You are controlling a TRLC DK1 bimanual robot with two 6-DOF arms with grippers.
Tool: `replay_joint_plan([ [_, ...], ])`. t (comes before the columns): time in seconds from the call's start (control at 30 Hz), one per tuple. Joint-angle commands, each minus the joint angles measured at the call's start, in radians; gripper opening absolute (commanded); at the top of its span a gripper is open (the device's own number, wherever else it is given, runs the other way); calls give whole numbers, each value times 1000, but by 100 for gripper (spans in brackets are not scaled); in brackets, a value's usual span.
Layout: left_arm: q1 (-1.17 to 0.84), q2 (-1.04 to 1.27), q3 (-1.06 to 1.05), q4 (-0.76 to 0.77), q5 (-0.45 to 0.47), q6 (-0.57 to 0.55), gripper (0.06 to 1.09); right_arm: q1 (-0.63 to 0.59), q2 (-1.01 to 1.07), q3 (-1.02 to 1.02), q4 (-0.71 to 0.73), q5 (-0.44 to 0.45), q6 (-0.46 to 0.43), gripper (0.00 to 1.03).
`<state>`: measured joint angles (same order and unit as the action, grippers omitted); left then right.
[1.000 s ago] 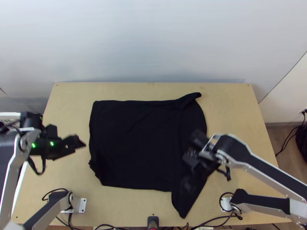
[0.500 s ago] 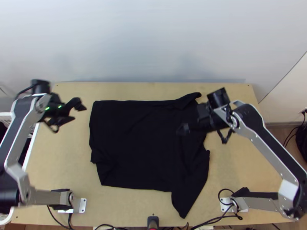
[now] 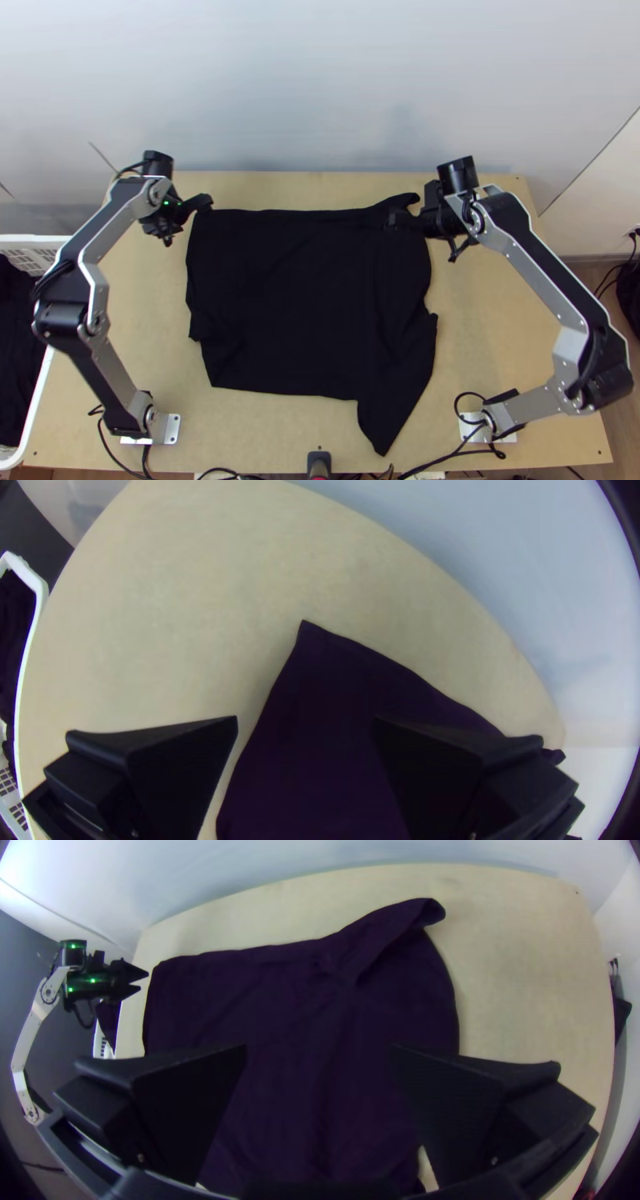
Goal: Fold the t-shirt
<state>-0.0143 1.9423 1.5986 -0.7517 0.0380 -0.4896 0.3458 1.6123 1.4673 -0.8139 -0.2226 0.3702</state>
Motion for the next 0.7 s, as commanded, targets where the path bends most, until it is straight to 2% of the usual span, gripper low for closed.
replay_joint_plan([
  [0.0,-30,142,78,38,-76,25,103,-44,86,56,41,43,3,99],
  [0.23,-32,195,136,69,-113,48,103,-48,110,56,41,54,3,99],
  [0.37,-39,214,164,68,-125,46,97,-65,143,73,53,68,3,99],
  [0.57,-61,221,153,60,-125,56,76,-79,216,123,88,103,6,99],
  [0.6,-64,221,152,61,-125,56,70,-79,233,131,96,111,6,99],
  [0.67,-65,218,146,75,-125,57,51,-79,273,148,110,124,7,99],
])
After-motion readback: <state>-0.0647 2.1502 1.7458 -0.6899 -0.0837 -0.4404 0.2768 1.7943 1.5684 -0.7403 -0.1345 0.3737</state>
